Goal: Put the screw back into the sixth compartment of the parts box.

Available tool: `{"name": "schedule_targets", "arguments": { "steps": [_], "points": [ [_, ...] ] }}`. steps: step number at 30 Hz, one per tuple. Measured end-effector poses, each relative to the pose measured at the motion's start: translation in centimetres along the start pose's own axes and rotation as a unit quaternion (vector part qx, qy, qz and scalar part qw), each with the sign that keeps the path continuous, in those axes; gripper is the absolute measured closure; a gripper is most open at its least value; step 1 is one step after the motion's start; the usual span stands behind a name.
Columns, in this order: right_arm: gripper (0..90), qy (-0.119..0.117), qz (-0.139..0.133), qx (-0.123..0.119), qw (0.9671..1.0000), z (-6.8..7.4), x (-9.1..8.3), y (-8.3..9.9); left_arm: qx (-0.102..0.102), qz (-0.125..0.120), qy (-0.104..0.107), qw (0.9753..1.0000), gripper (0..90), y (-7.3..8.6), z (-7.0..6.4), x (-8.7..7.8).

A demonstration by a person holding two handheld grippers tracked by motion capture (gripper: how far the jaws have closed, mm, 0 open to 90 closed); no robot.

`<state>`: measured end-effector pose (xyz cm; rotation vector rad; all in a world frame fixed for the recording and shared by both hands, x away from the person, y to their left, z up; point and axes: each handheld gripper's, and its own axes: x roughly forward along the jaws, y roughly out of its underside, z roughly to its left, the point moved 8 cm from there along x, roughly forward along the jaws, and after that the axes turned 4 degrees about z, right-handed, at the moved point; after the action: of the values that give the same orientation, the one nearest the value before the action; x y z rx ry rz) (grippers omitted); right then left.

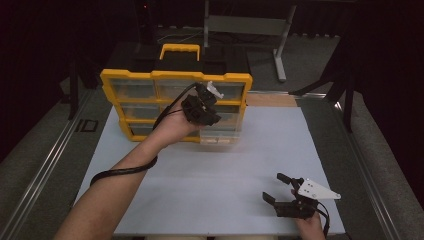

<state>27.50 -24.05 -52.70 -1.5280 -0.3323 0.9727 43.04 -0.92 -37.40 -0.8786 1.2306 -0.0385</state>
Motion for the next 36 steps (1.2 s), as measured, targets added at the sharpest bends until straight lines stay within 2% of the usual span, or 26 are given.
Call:
{"name": "schedule_targets", "arguments": {
  "steps": [1,5,10,11,13,15,16,17,20,22,24,28,30,32,36],
  "points": [
    [12.4,0.0,0.001,0.001,1.0,0.0,0.0,0.0,-0.004,-0.007,0.006,0.9999,65.6,-0.1,0.0,-0.4],
    [12.4,0.0,-0.001,0.004,1.0,-0.1,0.0,0.0,-0.013,-0.026,0.004,0.9996,52.3,0.0,0.1,-1.8],
    [12.4,0.0,-0.002,0.005,1.0,-0.2,-0.1,0.1,-0.026,-0.053,0.007,0.9982,28.0,0.5,0.1,-3.6],
    [12.4,0.0,-0.002,0.005,1.0,-0.2,-0.1,0.1,-0.027,-0.057,0.006,0.998,27.5,0.8,0.1,-3.9],
    [12.4,-0.001,-0.001,0.005,1.0,-0.2,-0.1,0.1,-0.032,-0.064,0.007,0.9974,20.6,1.3,0.2,-4.4],
    [12.4,-0.001,-0.001,0.005,1.0,-0.2,-0.1,0.1,-0.034,-0.07,0.008,0.997,19.7,1.9,0.3,-5.0],
    [12.4,-0.002,-0.002,0.005,1.0,-0.2,-0.1,0.1,-0.038,-0.074,0.008,0.9965,14.5,2.2,0.3,-5.2],
    [12.4,-0.001,-0.002,0.005,1.0,-0.2,-0.1,0.1,-0.039,-0.078,0.015,0.9961,14.3,2.5,0.2,-5.4],
    [12.4,-0.001,-0.002,0.006,1.0,-0.2,-0.1,0.1,-0.037,-0.083,0.036,0.9952,2.6,3.6,0.0,-5.7],
    [12.4,-0.001,-0.003,0.007,1.0,-0.2,-0.1,0.1,-0.03,-0.083,0.024,0.9958,1.0,4.3,-0.1,-5.7],
    [12.4,-0.001,-0.003,0.006,1.0,-0.2,-0.1,0.1,-0.027,-0.094,0.022,0.995,0.6,4.9,-0.2,-5.6],
    [12.4,0.001,-0.003,0.005,1.0,-0.2,-0.2,0.1,-0.041,-0.12,0.043,0.9911,0.6,5.9,-0.2,-5.6],
    [12.4,0.001,-0.003,0.006,1.0,-0.2,-0.2,0.1,-0.046,-0.13,0.042,0.9895,0.6,6.6,-0.3,-5.6],
    [12.4,0.002,-0.002,0.005,1.0,-0.2,-0.1,0.1,-0.046,-0.135,0.033,0.9892,0.6,7.3,-0.2,-5.6],
    [12.4,0.003,-0.002,0.004,1.0,-0.3,-0.1,0.1,-0.047,-0.152,0.036,0.9867,0.6,9.0,-0.6,-5.5]
  ]
}}
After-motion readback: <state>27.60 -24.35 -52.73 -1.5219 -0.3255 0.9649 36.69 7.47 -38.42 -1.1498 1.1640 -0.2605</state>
